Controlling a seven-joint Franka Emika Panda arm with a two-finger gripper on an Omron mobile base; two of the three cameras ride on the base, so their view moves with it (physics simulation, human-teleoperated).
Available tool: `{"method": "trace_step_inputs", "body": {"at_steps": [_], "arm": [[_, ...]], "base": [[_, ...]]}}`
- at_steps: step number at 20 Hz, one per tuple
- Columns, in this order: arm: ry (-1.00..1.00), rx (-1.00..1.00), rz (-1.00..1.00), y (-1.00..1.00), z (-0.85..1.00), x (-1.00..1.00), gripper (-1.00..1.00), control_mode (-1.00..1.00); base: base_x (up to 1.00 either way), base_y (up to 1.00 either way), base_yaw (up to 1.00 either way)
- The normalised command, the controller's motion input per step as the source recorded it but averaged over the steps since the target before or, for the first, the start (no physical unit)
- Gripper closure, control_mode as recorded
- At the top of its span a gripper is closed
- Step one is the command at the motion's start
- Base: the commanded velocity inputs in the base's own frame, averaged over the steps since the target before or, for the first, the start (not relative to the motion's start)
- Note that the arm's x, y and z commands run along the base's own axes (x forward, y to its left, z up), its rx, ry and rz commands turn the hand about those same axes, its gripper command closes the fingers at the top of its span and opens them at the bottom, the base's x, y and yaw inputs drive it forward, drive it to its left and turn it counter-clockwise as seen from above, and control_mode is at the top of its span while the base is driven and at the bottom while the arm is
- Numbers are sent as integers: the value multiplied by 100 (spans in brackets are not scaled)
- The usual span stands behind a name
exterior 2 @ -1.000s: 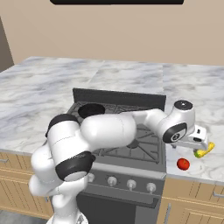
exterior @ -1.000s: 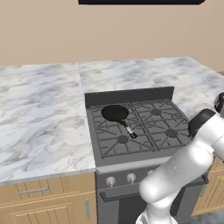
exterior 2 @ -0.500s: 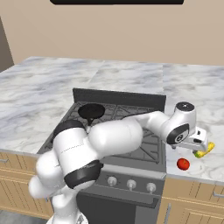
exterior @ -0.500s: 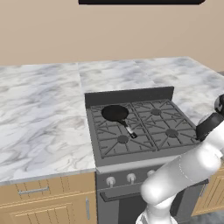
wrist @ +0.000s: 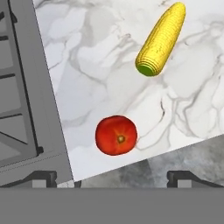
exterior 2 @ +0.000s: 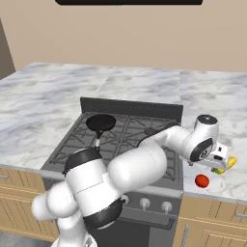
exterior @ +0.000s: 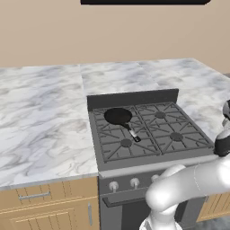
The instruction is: Put the tomato and corn in the pan. Then turn on the rear left burner and set the heat to medium.
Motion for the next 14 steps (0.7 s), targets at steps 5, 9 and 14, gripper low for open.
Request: {"method": "trace_step_inputs", "body": {"at_steps": [5, 9, 14], "arm": [[0, 3, 0, 10, -22, 0, -100, -100], [0, 2, 0, 2, -36, 0, -100, -100], [0, 0, -2, 0, -33, 0, -100, -100]], "base": [[0, 0, 0], [0, 0, 0], [0, 0, 0]]}}
